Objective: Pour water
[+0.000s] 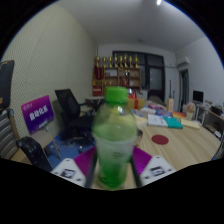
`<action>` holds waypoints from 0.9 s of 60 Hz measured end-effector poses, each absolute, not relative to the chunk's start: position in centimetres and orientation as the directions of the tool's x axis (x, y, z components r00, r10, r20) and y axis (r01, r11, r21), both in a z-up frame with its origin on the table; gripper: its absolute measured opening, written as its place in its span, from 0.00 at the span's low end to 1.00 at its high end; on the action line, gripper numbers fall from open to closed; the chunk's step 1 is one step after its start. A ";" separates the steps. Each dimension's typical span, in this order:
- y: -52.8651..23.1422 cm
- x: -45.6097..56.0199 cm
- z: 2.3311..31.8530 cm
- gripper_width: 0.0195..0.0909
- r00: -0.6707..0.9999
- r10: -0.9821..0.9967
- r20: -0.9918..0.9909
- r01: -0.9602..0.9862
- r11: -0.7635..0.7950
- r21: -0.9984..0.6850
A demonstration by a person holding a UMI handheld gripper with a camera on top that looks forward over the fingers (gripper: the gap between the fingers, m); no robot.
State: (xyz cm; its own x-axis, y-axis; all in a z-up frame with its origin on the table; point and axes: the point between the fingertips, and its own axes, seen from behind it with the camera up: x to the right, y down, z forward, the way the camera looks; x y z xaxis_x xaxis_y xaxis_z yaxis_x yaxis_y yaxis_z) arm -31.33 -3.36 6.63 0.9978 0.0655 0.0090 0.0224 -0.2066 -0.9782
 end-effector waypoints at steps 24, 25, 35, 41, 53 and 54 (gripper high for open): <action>0.0 -35.3 7.3 0.34 0.973 0.229 -0.023 0.034 -0.242 -0.970; 0.6 -35.3 7.7 0.34 0.971 0.232 -0.055 0.003 -0.242 -0.970; 4.5 -38.0 10.8 0.30 0.694 0.108 -0.712 -0.616 -0.424 -0.665; 6.7 -39.4 12.0 0.30 0.264 -0.063 -0.962 -0.852 -0.482 -0.203; 8.2 -40.6 14.8 0.31 -0.392 -0.249 -0.886 -0.745 -0.480 0.464; 8.3 -40.5 14.8 0.31 -0.404 -0.249 -0.880 -0.739 -0.478 0.475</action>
State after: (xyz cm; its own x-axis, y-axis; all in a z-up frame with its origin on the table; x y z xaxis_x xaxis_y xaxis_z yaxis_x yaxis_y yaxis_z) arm -40.47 8.30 14.81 -0.4045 -0.2488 -0.8801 -0.7387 -0.4784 0.4748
